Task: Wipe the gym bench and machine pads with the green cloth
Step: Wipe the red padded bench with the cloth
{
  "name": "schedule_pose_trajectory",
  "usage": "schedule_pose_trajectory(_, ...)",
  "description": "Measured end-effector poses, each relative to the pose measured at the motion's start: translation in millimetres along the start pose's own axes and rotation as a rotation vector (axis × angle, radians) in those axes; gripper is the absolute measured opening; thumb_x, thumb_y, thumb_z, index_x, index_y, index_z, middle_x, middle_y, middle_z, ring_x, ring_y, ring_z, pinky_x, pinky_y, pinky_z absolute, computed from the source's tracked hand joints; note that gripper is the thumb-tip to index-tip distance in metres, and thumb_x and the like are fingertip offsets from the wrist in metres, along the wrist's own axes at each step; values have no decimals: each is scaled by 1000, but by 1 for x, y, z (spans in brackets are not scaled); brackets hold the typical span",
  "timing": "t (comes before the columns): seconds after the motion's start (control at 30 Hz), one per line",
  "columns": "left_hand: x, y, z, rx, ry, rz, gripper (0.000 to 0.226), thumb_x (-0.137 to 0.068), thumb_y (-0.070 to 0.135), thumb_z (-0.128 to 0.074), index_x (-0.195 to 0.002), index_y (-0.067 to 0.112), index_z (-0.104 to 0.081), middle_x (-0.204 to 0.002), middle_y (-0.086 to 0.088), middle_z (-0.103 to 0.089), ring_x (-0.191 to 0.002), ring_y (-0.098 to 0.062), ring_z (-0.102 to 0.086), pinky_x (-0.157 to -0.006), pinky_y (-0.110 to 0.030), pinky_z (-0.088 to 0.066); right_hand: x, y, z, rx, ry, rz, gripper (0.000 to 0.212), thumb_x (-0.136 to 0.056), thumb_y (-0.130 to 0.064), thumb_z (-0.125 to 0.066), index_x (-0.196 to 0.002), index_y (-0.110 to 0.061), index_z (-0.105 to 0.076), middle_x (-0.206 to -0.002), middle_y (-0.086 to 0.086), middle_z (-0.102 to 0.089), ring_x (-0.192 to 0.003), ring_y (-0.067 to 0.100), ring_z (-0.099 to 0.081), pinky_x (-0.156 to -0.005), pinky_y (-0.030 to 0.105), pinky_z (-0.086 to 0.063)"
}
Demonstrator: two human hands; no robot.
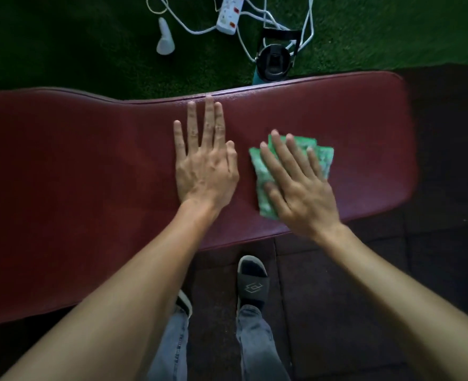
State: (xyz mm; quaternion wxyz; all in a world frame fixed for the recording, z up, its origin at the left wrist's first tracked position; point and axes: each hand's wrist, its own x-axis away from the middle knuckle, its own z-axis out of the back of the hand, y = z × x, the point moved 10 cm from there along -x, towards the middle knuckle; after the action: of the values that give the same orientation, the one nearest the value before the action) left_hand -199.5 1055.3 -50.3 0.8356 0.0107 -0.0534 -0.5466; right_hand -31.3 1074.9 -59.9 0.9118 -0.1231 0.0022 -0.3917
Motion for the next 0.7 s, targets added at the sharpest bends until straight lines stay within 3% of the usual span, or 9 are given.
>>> schedule_pose_trajectory(0.07, -1, 2, 0, -11, -5, -16, 67, -105, 36, -22, -165, 11, -4, -174, -5, -1, -160, -29, 0, -129, -54, -6, 32, 46, -1, -27, -4, -115, 61, -106, -42, -30, -164, -27, -17, -173, 3, -12, -161, 22, -8, -128, 53, -14)
schedule_pose_trajectory(0.2, 1, 16, -4, -68, -14, -134, 65, -106, 36, -17, -165, 12, -2, -174, -3, 0, -161, -25, 1, -129, -53, -7, 4, 144, 11, -130, 78, -603, 64, -106, -45, -20, -165, -23, -10, -174, 5, -4, -161, 26, -4, -128, 58, -9)
schedule_pose_trajectory(0.27, 0, 17, -4, -78, -11, -140, 65, -107, 37, -18, -165, 12, -3, -174, -3, 0, -161, -25, 0, -129, -52, -6, -35, 131, 18, -149, 118, -595, 63, -107, -44, -22, -165, -23, -8, -174, 4, -2, -161, 25, -2, -129, 56, -4)
schedule_pose_trajectory(0.33, 0, 17, -3, -85, -8, -134, 66, -106, 36, -20, -165, 12, -5, -174, -3, -2, -161, -25, -1, -129, -52, -6, -55, 91, 19, -147, 122, -429, 63, -107, -43, -25, -165, -23, -12, -174, 5, -6, -161, 26, -3, -129, 54, -2)
schedule_pose_trajectory(0.47, -5, 28, 1, 14, -14, -79, 70, -100, 31, -28, -164, 9, -11, -173, -7, -5, -160, -27, -1, -130, -49, -6, 4, 52, 5, -52, 35, -120, 62, -106, -42, -31, -164, -24, -19, -173, 1, -12, -161, 22, -9, -130, 50, -11)
schedule_pose_trajectory(0.6, -15, 106, -7, 103, -43, -276, 70, -100, 34, -31, -164, 11, -16, -173, -5, -8, -161, -24, -3, -131, -44, -4, 43, 147, 8, -95, 62, -473, 63, -105, -42, -26, -164, -23, -18, -173, 4, -13, -160, 24, -11, -127, 55, -14)
schedule_pose_trajectory(0.7, -23, 133, -15, 51, -23, -264, 69, -102, 37, -28, -164, 11, -15, -173, -4, -10, -160, -24, -6, -130, -47, -7, 1, 182, 18, -131, 137, -685, 64, -106, -45, -22, -165, -23, -11, -174, 3, -5, -161, 23, -6, -128, 54, -10)
